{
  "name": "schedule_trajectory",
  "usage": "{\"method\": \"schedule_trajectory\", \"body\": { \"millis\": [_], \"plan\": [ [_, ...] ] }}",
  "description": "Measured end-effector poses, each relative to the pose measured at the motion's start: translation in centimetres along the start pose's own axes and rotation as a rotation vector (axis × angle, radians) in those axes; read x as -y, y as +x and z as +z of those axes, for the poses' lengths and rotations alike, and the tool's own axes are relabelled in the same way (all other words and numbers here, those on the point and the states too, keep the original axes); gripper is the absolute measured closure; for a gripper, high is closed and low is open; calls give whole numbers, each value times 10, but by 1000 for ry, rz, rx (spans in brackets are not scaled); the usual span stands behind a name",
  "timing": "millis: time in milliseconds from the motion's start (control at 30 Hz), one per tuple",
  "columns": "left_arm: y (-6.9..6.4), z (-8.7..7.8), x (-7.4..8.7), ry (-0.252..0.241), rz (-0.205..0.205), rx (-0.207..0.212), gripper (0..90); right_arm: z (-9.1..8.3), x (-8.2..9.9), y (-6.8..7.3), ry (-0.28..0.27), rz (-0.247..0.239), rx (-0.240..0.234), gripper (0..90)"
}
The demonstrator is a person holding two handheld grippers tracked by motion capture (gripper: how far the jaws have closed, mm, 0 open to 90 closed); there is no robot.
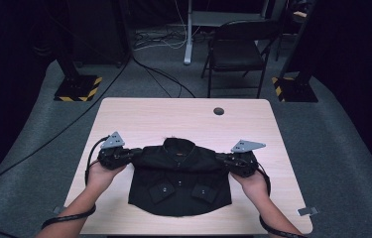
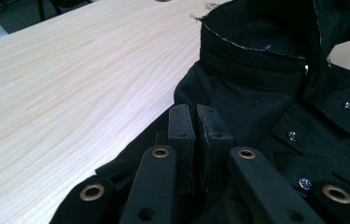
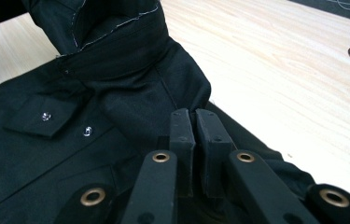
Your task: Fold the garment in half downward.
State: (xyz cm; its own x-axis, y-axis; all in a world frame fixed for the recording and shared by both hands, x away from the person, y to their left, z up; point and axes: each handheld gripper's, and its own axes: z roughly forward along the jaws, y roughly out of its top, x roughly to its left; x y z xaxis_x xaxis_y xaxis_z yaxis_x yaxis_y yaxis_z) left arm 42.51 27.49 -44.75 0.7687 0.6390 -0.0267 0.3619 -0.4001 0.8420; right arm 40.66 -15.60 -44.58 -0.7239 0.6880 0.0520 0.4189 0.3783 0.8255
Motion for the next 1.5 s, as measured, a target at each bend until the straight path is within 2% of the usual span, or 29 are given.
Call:
{"method": "schedule_trajectory", "body": {
  "millis": [600, 800, 1067, 1500],
  "plan": [
    [-4, 9, 15, 27, -26, 14, 844, 7, 13, 0, 34, 9, -4, 858],
    [-1, 21, 18, 37, -44, 14, 844, 11, 16, -7, 41, 30, 12, 858],
    [-2, 28, 21, 36, -57, 20, 844, 16, 21, -13, 51, 53, 24, 858],
    [-10, 28, 30, 63, -47, 41, 842, 17, 31, -5, 97, 29, 2, 855]
  ]
}}
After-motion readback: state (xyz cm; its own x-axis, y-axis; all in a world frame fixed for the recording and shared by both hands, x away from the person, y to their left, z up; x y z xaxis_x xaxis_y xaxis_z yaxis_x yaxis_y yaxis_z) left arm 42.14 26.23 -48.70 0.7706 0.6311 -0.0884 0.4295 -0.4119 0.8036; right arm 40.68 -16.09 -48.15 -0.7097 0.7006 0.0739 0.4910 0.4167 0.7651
